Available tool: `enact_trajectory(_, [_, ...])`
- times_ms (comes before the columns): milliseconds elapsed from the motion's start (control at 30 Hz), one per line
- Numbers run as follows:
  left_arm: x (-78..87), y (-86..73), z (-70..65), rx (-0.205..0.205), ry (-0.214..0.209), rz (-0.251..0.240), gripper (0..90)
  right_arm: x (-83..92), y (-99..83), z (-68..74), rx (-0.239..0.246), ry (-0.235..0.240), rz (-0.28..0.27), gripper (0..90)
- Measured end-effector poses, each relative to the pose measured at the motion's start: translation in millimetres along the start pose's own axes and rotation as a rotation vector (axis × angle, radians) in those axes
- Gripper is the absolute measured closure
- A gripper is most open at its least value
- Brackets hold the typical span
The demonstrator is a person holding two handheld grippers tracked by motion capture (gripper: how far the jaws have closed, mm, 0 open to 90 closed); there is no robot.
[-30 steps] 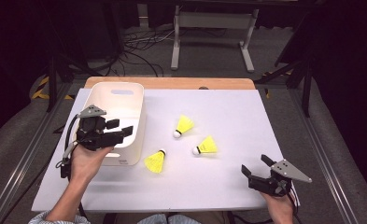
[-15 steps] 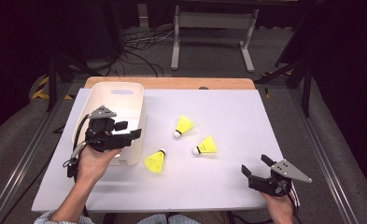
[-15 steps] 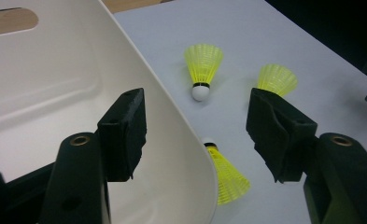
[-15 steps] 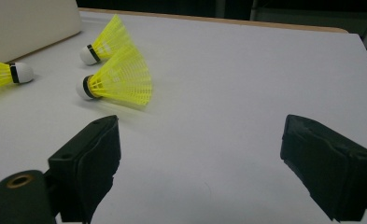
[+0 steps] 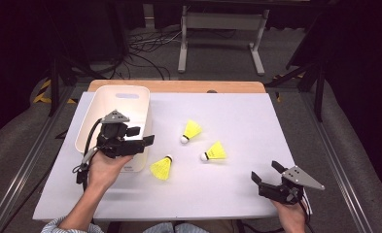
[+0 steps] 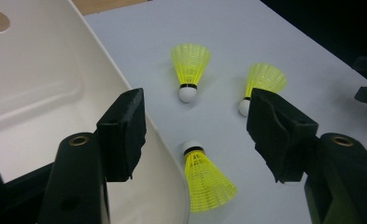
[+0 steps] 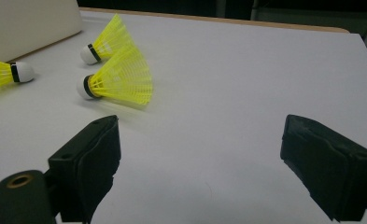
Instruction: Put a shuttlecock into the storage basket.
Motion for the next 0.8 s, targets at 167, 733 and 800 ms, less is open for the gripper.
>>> enact_trajectory(167, [-6.9,1.3,-6.6,-0.011,-0.009,0.013,38.3,-0.2,0.0,0.0,0.002,0.000,0.002,12.7])
enact_trajectory(733, [-20.5,-3.7,-26.3,-0.053,-0.022,0.086,39.7,-0.2,-0.2,0.0,0.003,0.001,0.003,12.8])
enact_trajectory(800, [-21.9,-5.5,-27.7,-0.050,-0.025,0.094,39.7,-0.2,-0.2,0.0,0.003,0.001,0.004,12.8])
Point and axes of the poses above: each handheld gripper's, and its own axes: x roughly backward along the jaws, y roughly out of its top, z roughly to its left, the point moved 1 cm from there along -x, roughly forward along the jaws, and after that the axes turned 3 degrees about -z, right-handed, at the moved point
